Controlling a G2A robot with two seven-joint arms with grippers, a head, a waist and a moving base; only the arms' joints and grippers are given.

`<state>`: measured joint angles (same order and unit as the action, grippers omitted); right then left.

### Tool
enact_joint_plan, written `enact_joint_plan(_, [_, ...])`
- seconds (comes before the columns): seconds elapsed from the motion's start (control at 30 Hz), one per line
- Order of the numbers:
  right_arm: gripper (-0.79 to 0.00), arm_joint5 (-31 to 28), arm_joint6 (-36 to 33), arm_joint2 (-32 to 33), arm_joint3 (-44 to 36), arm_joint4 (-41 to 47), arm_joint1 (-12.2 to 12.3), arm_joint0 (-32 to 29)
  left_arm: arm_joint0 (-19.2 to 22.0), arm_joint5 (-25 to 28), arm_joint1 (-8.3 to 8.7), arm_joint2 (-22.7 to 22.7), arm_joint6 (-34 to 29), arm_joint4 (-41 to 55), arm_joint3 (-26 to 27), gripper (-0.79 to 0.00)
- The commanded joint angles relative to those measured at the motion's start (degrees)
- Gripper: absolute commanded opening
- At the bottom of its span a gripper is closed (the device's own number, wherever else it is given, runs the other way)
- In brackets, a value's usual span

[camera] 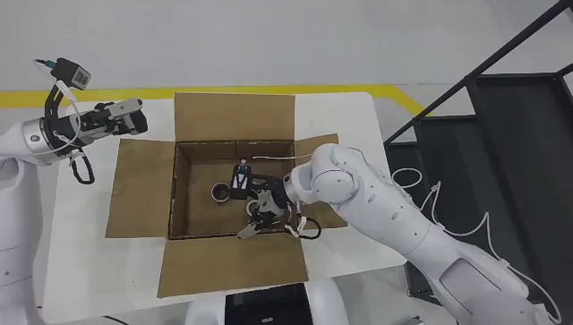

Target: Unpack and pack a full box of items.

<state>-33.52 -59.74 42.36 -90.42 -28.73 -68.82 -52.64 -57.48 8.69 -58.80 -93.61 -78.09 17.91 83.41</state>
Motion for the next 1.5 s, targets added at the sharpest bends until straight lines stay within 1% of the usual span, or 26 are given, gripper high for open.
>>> enact_joint_plan(0.0, [0.0, 0.0, 0.01, 0.0, 0.0, 0.0, 0.0, 0.0, 0.0, 0.0, 0.0, 0.0, 0.0, 0.0, 0.0, 0.0])
enact_joint_plan(0.2, [0.0, 0.33, 0.22, -0.01, -0.05, -0.38, -0.01, 0.02, 0.0, 0.0, 0.0, 0.0, 0.0, 0.0, 0.0, 0.0])
enact_joint_plan(0.27, [0.0, 1.87, 1.27, -0.89, -0.27, -2.55, -0.31, 0.42, 0.0, 0.0, 0.0, 0.0, 0.0, 0.0, 0.0, 0.0])
enact_joint_plan(0.3, [0.0, 2.15, 0.37, -2.13, 0.02, -4.59, -0.61, 1.43, 0.0, 0.0, 0.0, 0.0, 0.0, 0.0, 0.0, 0.0])
enact_joint_plan(0.33, [0.0, 2.82, -0.4, -3.52, 0.47, -6.16, -1.05, 2.6, 0.0, 0.0, 0.0, 0.0, 0.0, 0.0, 0.0, 0.0])
enact_joint_plan(0.47, [0.0, 4.77, -0.13, -8.4, 3.88, -7.87, -3.3, 6.77, 0.0, 0.0, 0.0, 0.0, 0.0, 0.0, 0.0, 0.0])
enact_joint_plan(0.57, [0.0, 7.28, -1.06, -12.43, 6.19, -11.61, -5.24, 9.99, 0.0, 0.0, 0.0, 0.0, 0.0, 0.0, 0.0, 0.0])
enact_joint_plan(0.8, [0.0, 11.13, 5.71, -18.94, 11.59, -17.66, -9.92, 13.92, 0.0, 0.0, 0.0, 0.0, 0.0, 0.0, 0.0, 0.0])
enact_joint_plan(0.97, [0.0, 12.34, 10.51, -20.17, 15.0, -18.87, -12.17, 15.08, 0.0, 0.0, 0.0, 0.0, 0.0, 0.0, 0.0, 0.0])
enact_joint_plan(1.2, [0.0, 11.22, 10.7, -21.7, 19.56, -20.02, -14.41, 16.4, 0.0, 0.0, 0.0, 0.0, 0.0, 0.0, 0.0, 0.0])
enact_joint_plan(1.43, [0.0, 11.4, 11.71, -22.77, 23.7, -20.47, -16.73, 16.95, 0.0, 0.0, 0.0, 0.0, 0.0, 0.0, 0.0, 0.0])
enact_joint_plan(1.47, [-0.08, 11.39, 11.93, -22.87, 24.15, -20.6, -17.0, 16.95, 0.0, 0.0, 0.0, 0.0, 0.0, 0.0, 0.0, 0.0])
